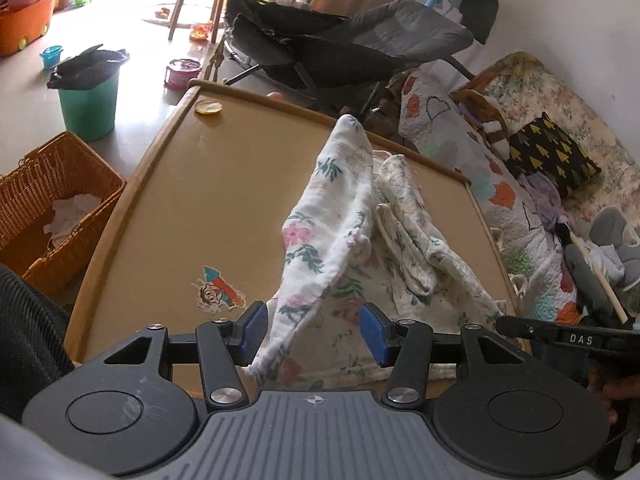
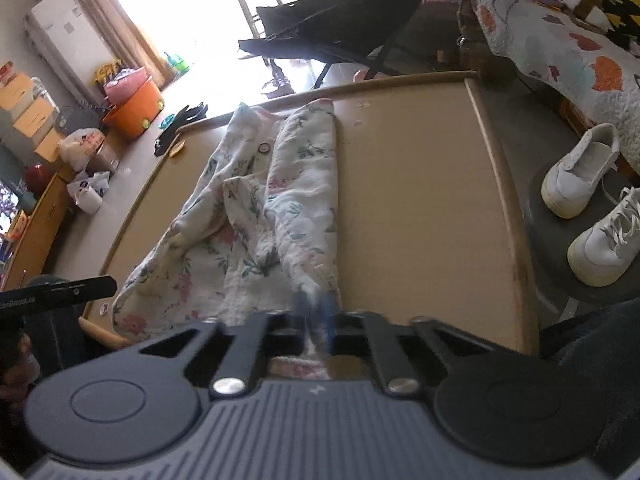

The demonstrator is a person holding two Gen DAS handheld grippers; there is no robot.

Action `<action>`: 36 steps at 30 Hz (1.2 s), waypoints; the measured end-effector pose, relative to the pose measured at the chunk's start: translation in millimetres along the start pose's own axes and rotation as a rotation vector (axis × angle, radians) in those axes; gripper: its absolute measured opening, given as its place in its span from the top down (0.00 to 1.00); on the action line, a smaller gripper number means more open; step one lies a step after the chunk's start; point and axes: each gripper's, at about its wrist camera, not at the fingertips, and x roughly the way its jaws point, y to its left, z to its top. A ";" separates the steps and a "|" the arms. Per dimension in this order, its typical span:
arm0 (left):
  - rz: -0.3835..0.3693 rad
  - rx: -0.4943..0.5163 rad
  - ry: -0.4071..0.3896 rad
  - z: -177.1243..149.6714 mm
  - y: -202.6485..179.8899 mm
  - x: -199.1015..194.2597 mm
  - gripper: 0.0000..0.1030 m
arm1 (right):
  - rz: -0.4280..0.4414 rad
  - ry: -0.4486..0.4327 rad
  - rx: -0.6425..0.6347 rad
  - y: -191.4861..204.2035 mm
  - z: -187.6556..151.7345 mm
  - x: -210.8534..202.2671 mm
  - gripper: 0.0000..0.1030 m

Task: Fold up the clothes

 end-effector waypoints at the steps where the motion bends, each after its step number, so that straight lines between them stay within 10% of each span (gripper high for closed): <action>1: 0.001 -0.006 0.002 -0.3 1.1 0.4 0.48 | -0.003 0.007 -0.006 1.0 -0.5 0.4 0.97; 30: -0.013 -0.036 0.010 -0.3 0.8 9.9 0.49 | 0.034 0.215 -0.298 78.1 -6.5 46.9 0.99; 36: -0.015 -0.046 0.009 0.1 2.4 10.9 0.49 | 0.015 0.228 -0.365 89.7 -5.2 35.8 0.81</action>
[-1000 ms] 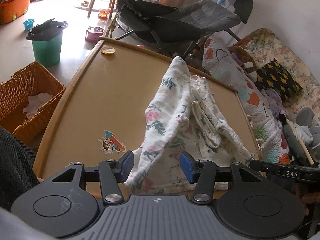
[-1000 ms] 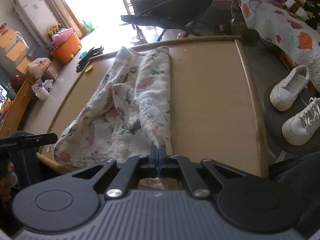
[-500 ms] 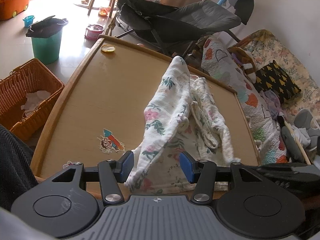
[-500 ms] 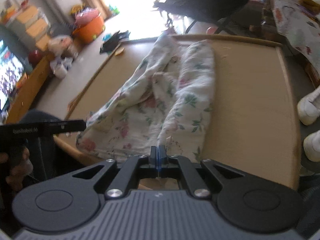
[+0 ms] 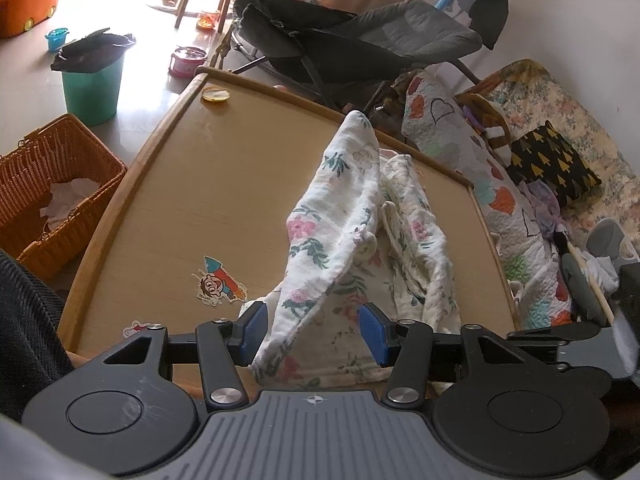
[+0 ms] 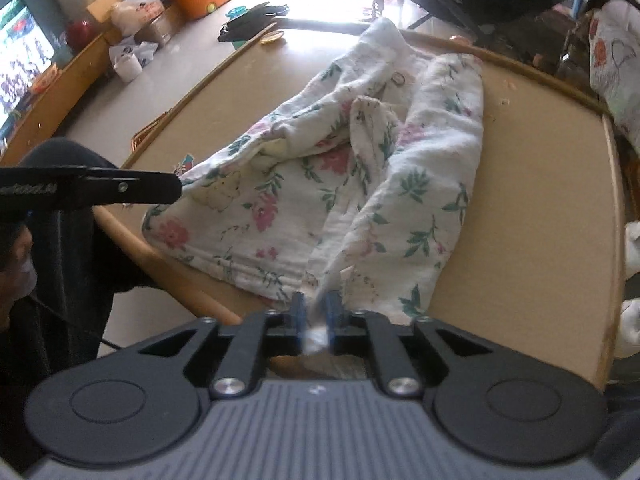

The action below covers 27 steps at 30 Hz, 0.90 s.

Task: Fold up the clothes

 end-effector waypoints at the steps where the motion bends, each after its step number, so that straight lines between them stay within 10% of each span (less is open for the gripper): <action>1: 0.000 -0.002 0.000 0.2 0.4 0.2 0.48 | -0.004 0.000 -0.009 1.8 1.6 -3.2 0.76; 16: -0.007 -0.009 0.003 0.6 2.2 1.4 0.48 | -0.189 -0.106 0.088 -31.6 70.6 6.7 0.70; 27: -0.011 -0.026 0.000 1.5 4.7 0.9 0.48 | -0.213 -0.101 0.063 -28.6 76.2 25.3 0.96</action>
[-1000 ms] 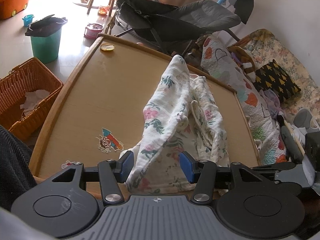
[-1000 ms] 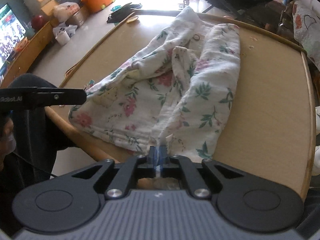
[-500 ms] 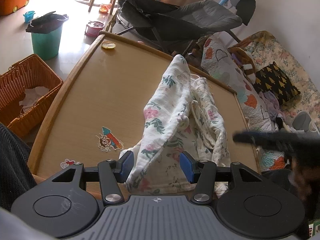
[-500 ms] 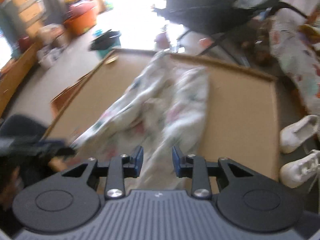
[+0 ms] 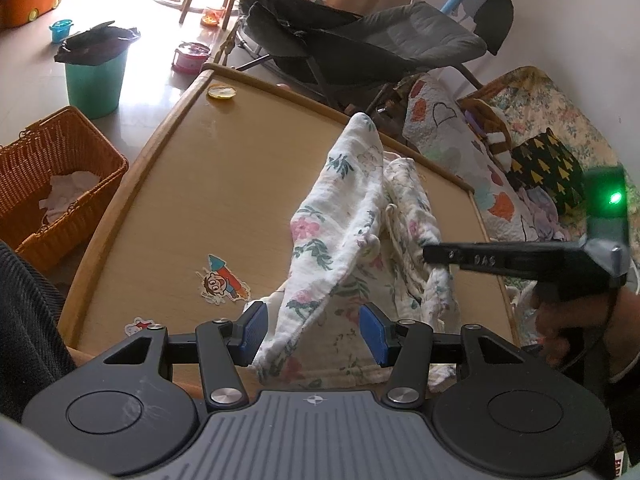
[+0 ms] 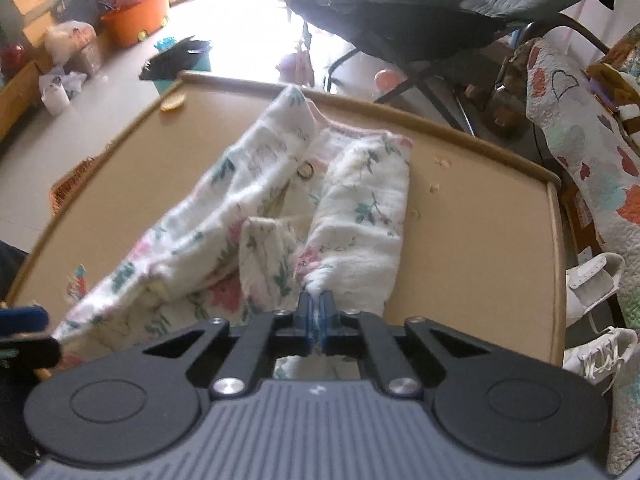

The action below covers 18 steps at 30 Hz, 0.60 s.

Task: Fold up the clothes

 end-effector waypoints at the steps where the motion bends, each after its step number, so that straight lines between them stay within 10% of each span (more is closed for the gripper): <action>1: -0.001 0.000 -0.001 -0.1 0.2 -0.2 0.48 | 0.005 -0.012 0.000 0.8 1.5 -2.8 0.96; 18: -0.016 0.059 -0.022 -0.1 -9.6 -6.2 0.48 | 0.052 -0.035 0.083 -8.0 -8.2 -15.2 0.81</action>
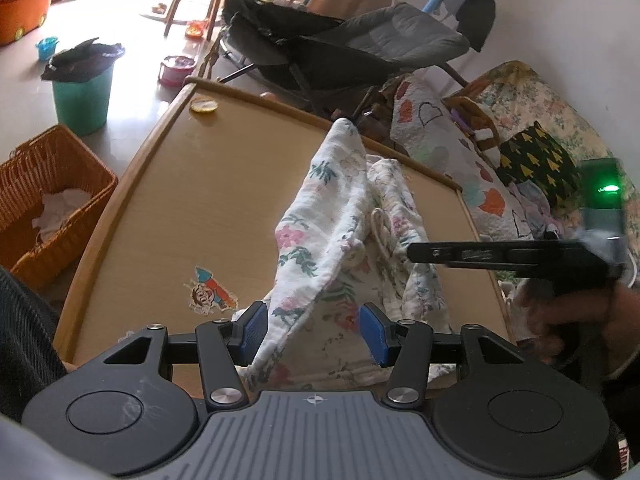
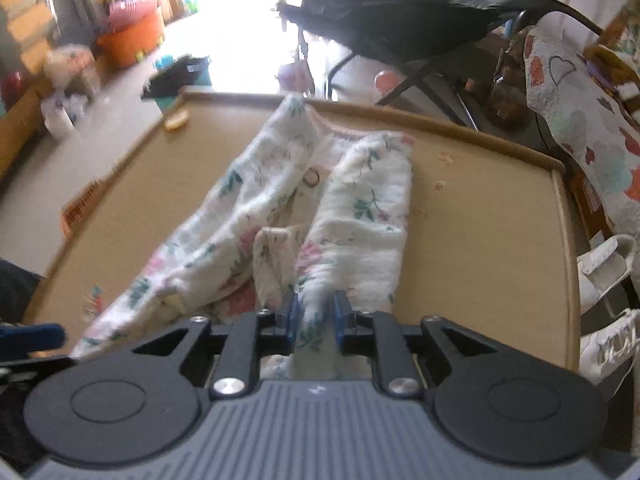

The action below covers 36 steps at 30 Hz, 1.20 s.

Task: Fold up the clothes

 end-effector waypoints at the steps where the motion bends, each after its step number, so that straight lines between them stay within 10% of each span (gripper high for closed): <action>1: -0.002 0.005 -0.004 0.1 -0.2 -0.8 0.48 | 0.013 -0.012 0.006 -2.0 -2.6 -9.0 0.81; 13: 0.016 0.169 -0.028 6.2 -25.8 -0.3 0.49 | 0.043 0.048 0.112 -19.8 -77.5 -28.1 0.80; 28: 0.178 0.411 0.104 47.0 -80.1 60.0 0.53 | 0.064 0.042 0.141 -24.3 -86.8 -26.9 0.80; 36: 0.184 0.310 0.141 54.5 -65.3 75.1 0.94 | 0.081 0.050 0.167 -28.5 -89.8 -23.7 0.79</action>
